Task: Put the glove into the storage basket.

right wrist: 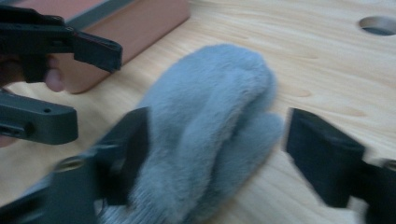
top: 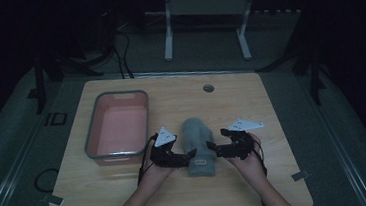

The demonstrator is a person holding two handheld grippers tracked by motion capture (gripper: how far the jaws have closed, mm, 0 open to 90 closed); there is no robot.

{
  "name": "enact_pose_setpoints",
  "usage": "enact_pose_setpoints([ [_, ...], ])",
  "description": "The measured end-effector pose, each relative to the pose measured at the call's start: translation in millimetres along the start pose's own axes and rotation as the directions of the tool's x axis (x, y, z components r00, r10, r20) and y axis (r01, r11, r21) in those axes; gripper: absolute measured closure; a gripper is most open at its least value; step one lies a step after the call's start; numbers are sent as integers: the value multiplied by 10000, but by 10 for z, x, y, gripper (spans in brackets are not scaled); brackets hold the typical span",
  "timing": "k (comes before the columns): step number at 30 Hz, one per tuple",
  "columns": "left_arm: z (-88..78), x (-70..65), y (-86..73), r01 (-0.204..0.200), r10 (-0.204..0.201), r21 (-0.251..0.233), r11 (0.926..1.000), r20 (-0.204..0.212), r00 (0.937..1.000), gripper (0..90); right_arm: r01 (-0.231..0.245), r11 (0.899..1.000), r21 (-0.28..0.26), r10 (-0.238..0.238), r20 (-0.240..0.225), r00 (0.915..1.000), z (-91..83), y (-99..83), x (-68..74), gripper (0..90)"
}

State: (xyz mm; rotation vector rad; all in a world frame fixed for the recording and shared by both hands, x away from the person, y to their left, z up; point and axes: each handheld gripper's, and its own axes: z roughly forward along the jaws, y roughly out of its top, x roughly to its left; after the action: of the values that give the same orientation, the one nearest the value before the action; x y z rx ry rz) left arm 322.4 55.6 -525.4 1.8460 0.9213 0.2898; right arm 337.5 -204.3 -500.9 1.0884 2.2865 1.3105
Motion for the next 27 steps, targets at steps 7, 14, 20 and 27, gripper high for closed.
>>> enact_pose_setpoints([
  [7, 162, 66, -6, 255, -241, 685, 9973, -222, 9995, 150, -644, 9967, 486, 651, -129, 9978, 176, -85, -36, 415],
  [14, 306, 142, -22, 509, -489, 1439, 9883, -173, 9987, 152, -1144, 9832, 1419, 1175, -134, 9930, 402, -235, -96, 394],
  [20, 392, 195, -53, 760, -775, 1727, 9820, 15, 9970, 152, -1366, 9723, 1894, 1423, -167, 9897, 436, -280, -198, 369],
  [27, 528, 248, -69, 1082, -1205, 2184, 9699, 437, 9918, 164, -1519, 9623, 2256, 1832, -1247, 9751, 481, -309, -271, 610],
])
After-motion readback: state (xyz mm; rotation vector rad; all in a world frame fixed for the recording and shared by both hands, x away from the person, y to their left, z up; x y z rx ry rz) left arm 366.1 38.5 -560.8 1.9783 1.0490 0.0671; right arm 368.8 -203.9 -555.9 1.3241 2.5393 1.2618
